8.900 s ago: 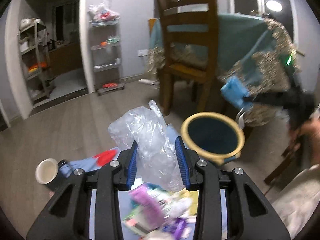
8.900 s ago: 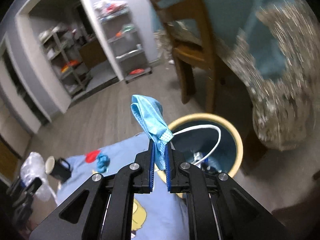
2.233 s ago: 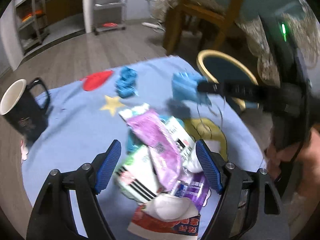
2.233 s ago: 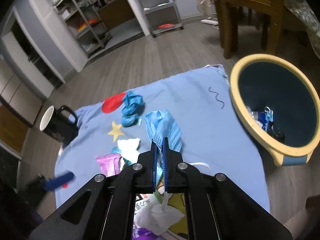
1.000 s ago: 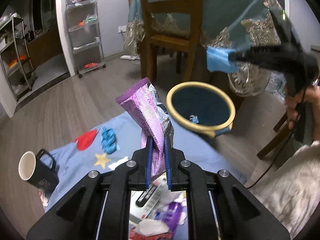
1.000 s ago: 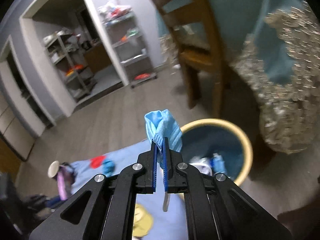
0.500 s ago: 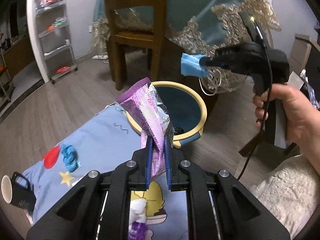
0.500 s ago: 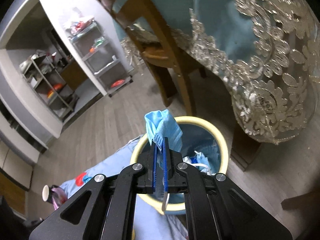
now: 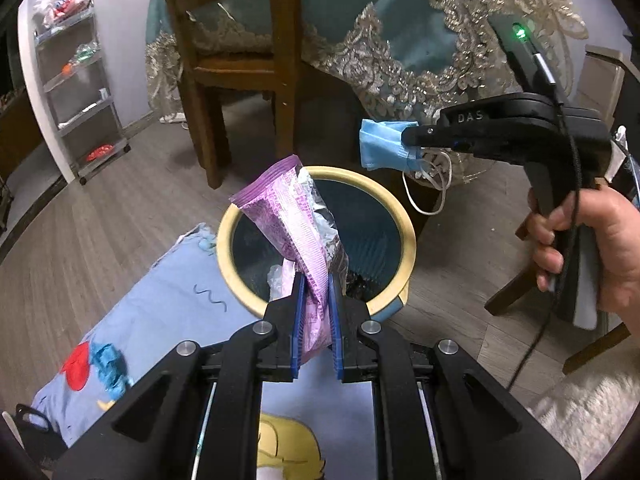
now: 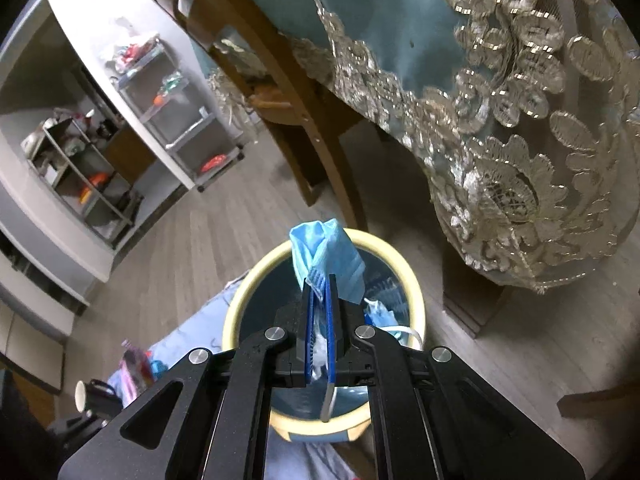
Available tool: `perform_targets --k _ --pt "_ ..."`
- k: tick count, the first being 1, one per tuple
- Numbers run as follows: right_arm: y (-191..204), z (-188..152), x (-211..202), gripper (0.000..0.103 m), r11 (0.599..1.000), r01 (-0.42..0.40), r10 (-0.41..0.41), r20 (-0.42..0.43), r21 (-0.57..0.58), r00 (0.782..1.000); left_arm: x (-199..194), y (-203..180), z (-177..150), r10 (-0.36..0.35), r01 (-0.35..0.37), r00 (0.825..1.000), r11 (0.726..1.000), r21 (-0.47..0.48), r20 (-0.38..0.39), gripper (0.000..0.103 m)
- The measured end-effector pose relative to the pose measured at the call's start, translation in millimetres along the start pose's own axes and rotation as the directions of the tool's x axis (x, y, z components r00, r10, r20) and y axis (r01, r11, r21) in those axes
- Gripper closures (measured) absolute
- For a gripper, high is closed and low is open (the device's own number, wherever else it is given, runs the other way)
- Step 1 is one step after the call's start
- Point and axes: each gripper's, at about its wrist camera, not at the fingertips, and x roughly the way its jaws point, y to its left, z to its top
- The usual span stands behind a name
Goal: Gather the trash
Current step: 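Open both grippers over the wastebasket to drop the wrapper and mask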
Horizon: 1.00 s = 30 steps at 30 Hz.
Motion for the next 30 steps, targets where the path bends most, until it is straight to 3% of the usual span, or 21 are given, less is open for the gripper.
perform_targets --k 12,18,20,22,23,25,27,30 --pt "-10.2 -2.4 10.2 0.096 0.999 -0.004 0.005 -0.029 0.033 1.000 49.6 -11.6 15.2 -0.058 0.058 0.998 0.998 -0.020 -0.020 0.092" --pt "-11.8 -4.8 13.9 0.096 0.999 -0.014 0.016 -0.041 0.047 0.999 70.7 -14.2 33.8 -0.036 0.036 0.999 0.999 -0.004 -0.025 0.092" --pt "-9.4 -3.5 13.5 0.096 0.998 -0.038 0.040 -0.031 0.048 0.999 75.1 -10.7 36.9 -0.015 0.014 1.000 1.000 -0.014 -0.027 0.088" --pt "-5.2 -3.1 15.1 0.096 0.995 -0.087 0.089 -0.035 0.054 0.995 76.0 -5.4 36.5 -0.004 0.003 1.000 0.999 -0.035 -0.028 0.076" --pt "-1.8 -3.6 17.4 0.091 0.994 -0.098 0.100 -0.048 0.044 0.994 75.0 -1.9 34.7 0.016 -0.017 1.000 0.999 -0.044 -0.027 0.056" --pt "6.4 -3.6 19.3 0.079 0.995 -0.097 0.098 -0.062 0.011 0.993 69.3 5.5 30.4 0.048 -0.048 0.999 0.997 -0.061 -0.006 0.036" --pt "12.4 -3.0 18.0 0.054 0.995 -0.099 0.098 -0.058 -0.006 0.993 62.5 14.2 26.7 0.056 -0.055 0.998 0.995 -0.086 0.004 0.035" --pt "19.2 -2.2 14.7 0.040 0.994 -0.105 0.104 -0.049 -0.012 0.993 52.3 23.8 22.0 0.077 -0.076 0.997 0.991 -0.110 0.003 0.029"
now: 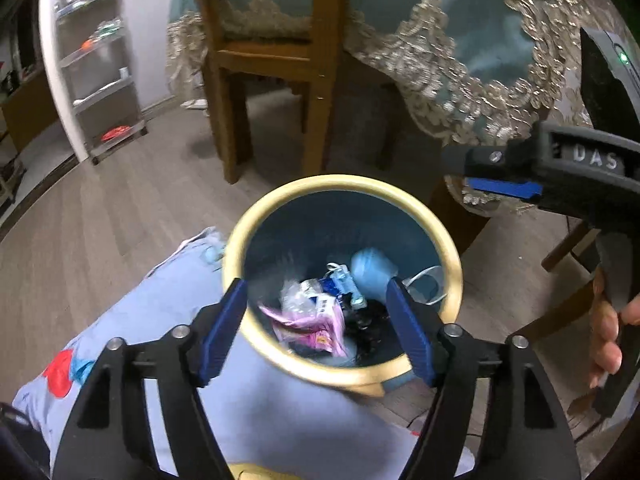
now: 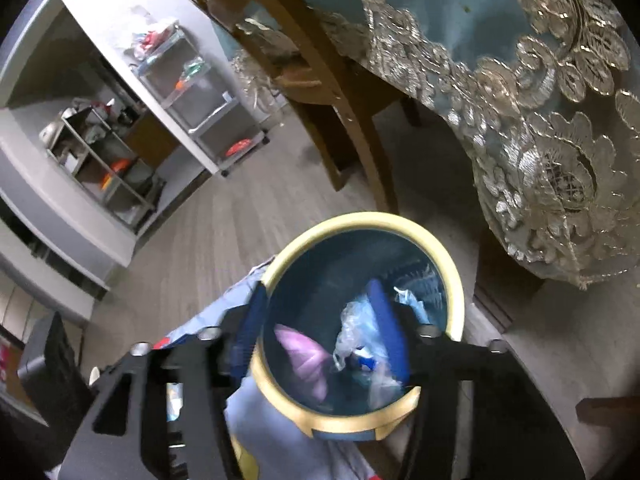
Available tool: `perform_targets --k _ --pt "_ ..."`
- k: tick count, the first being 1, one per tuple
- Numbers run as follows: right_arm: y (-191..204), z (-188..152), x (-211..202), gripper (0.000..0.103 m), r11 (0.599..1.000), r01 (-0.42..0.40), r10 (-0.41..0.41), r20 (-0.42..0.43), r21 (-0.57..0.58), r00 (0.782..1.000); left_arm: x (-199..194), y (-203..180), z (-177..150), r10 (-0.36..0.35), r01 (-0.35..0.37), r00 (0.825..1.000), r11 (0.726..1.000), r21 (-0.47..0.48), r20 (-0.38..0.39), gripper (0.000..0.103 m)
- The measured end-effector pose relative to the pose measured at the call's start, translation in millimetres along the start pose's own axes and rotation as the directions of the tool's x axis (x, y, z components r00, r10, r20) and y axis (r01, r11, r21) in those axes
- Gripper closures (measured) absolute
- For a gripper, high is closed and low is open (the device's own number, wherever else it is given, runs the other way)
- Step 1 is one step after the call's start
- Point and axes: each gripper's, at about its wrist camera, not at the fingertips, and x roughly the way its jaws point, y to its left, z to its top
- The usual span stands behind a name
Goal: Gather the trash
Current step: 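Open both grippers over the wastebasket to drop the wrapper and mask, then move both open grippers back over the remaining trash pile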
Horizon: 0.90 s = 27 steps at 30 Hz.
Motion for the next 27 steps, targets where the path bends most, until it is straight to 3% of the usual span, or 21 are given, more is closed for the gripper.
perform_targets --k 6,17,27 --pt "25.1 2.9 -10.9 0.012 0.997 -0.011 0.014 0.029 -0.080 0.999 -54.4 23.2 -19.6 0.047 -0.047 0.998 0.999 -0.003 0.048 0.020" --pt "97.9 -20.9 -50.9 0.007 0.955 -0.011 0.037 0.081 -0.296 0.996 -178.1 80.5 -64.1 0.180 -0.175 0.975 0.983 -0.050 0.128 0.014" --pt "150.6 -71.1 -84.8 0.006 0.935 -0.061 0.103 0.102 -0.348 0.989 -257.4 112.8 -132.8 0.246 -0.208 0.956 0.952 -0.223 0.158 0.013"
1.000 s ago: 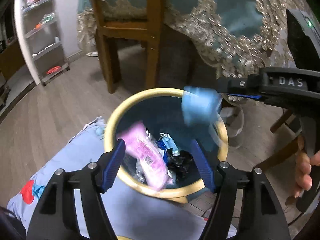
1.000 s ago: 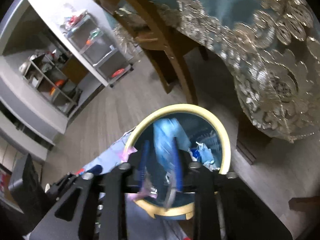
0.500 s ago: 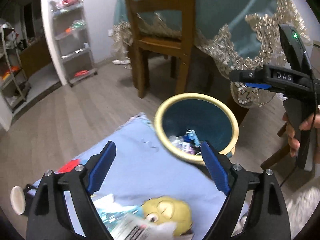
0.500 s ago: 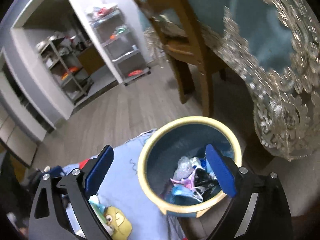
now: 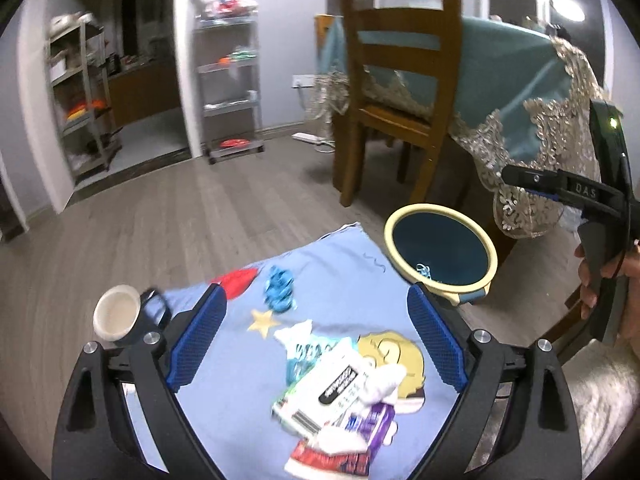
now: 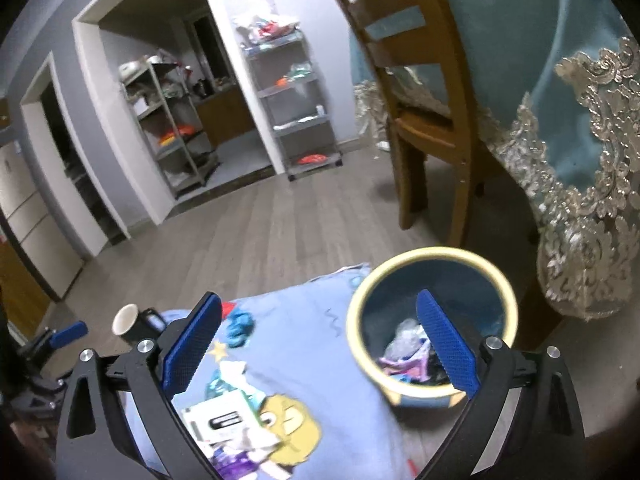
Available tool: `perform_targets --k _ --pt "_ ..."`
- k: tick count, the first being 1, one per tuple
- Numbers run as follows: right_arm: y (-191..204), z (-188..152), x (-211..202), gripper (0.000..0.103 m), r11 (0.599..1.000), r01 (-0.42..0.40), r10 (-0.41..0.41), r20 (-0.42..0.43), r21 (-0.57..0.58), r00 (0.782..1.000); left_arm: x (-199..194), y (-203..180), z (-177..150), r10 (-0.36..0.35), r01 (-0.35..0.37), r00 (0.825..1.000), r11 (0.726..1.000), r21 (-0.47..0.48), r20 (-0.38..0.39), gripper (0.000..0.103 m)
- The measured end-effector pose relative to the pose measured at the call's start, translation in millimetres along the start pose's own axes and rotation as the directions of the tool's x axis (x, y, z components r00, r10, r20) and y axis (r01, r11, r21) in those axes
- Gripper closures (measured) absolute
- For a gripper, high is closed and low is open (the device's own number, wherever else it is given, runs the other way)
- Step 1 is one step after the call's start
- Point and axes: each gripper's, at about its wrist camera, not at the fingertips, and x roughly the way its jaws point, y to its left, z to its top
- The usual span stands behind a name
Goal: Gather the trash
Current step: 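Move both open grippers back over the remaining trash pile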
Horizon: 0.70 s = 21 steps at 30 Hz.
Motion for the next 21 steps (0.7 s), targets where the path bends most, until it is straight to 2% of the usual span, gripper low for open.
perform_targets --k 3,9,11,17,21 --pt "19.2 -12.7 -3.7 0.006 1.000 -0.014 0.014 -0.014 -0.025 1.000 -17.3 9.8 -23.0 0.009 -0.009 1.000 0.999 -0.049 0.001 0.013" --pt "53.6 -43.9 -4.8 0.006 0.997 -0.043 0.039 -0.066 -0.061 0.997 -33.1 26.0 -54.0 0.049 -0.049 0.999 0.995 -0.082 -0.006 0.013" --pt "61.1 -56.1 -3.0 0.006 0.997 -0.053 0.048 -0.087 -0.061 0.995 -33.1 32.5 -63.0 0.078 -0.079 0.997 0.995 -0.067 -0.012 0.013" --pt "75.2 -81.4 7.1 0.006 0.996 -0.056 0.045 -0.159 -0.065 0.986 -25.1 48.9 -79.9 0.109 -0.113 0.993 0.989 -0.093 -0.050 0.013" --pt "82.8 -91.8 18.0 0.006 0.995 -0.050 0.031 -0.200 -0.091 0.979 -21.1 52.9 -85.2 0.101 -0.106 0.993 0.990 -0.093 -0.061 0.013"
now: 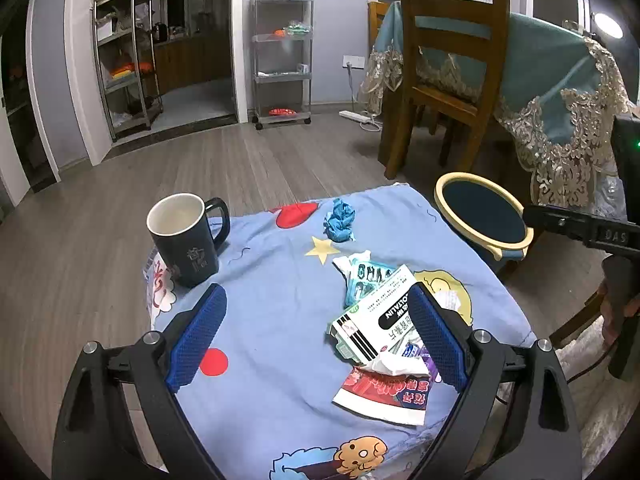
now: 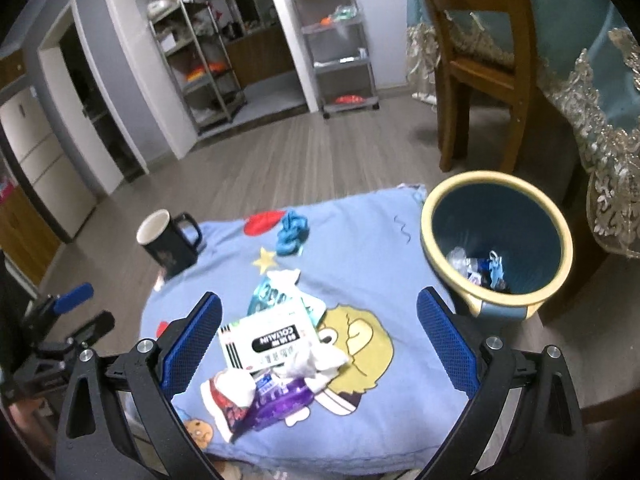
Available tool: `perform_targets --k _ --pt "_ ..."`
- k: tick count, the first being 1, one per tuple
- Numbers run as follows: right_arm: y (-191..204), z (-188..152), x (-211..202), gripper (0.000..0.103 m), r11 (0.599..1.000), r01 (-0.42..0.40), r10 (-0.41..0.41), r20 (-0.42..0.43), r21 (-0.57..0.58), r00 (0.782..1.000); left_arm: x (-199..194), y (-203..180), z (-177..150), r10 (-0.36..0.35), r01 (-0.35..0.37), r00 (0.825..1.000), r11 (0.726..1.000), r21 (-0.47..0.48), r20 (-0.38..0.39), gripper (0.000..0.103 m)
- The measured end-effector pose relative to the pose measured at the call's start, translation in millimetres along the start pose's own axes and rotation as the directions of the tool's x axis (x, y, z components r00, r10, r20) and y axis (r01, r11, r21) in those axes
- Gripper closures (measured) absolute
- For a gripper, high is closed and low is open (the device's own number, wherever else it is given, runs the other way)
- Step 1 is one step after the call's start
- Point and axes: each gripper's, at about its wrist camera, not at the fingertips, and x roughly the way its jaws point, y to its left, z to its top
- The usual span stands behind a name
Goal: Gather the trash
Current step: 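Move both open grippers back over the remaining trash pile, then grasp the white tissue with the right gripper while left gripper grasps the red-and-white wrapper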
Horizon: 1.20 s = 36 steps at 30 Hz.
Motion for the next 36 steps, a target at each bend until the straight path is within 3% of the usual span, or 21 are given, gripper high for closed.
perform_targets --k 8,15,18,22,23,24,27,30,36 --pt "1.0 -11.7 29.0 0.006 1.000 0.007 -0.006 -0.093 0.020 0.996 25.7 -11.9 -8.9 -0.016 0.018 0.998 0.999 0.032 -0.065 0.013" --pt "3.8 -30.9 73.5 0.009 1.000 0.023 -0.020 -0.244 0.010 0.970 44.7 -14.0 -16.6 -0.019 0.022 0.994 1.000 0.022 -0.108 0.013" --pt "7.7 -37.4 89.5 0.033 1.000 0.017 -0.022 -0.304 -0.018 0.953 58.1 -19.3 -23.8 -0.009 0.016 0.989 0.999 0.042 -0.150 0.013" --pt "6.9 -49.1 109.7 0.044 1.000 -0.015 0.022 -0.378 0.022 0.926 69.5 -27.9 -29.8 -0.013 0.025 0.983 0.997 0.067 -0.183 0.013" --pt "7.2 -50.7 112.9 0.056 0.999 -0.021 0.030 -0.387 0.026 0.922 71.4 -29.6 -31.0 -0.022 0.036 0.981 0.997 0.068 -0.190 0.013" --pt "7.4 -51.9 115.8 0.074 0.999 -0.034 0.044 -0.394 0.033 0.918 73.2 -33.1 -32.8 -0.032 0.047 0.980 0.996 0.072 -0.199 0.013" --pt "5.6 -53.1 120.7 0.099 0.998 -0.039 0.055 -0.412 0.049 0.909 77.5 -44.5 -38.7 -0.072 0.091 0.973 0.993 0.076 -0.219 0.013" --pt "4.2 -48.4 115.8 0.100 0.997 -0.046 0.067 -0.386 0.064 0.920 83.8 -58.3 -49.8 -0.120 0.142 0.961 0.987 0.073 -0.251 0.013" --pt "1.4 -41.2 108.7 0.100 0.995 -0.063 0.085 -0.349 0.075 0.933 103.6 -78.2 -68.0 -0.099 0.151 0.939 0.979 0.134 -0.331 0.014"
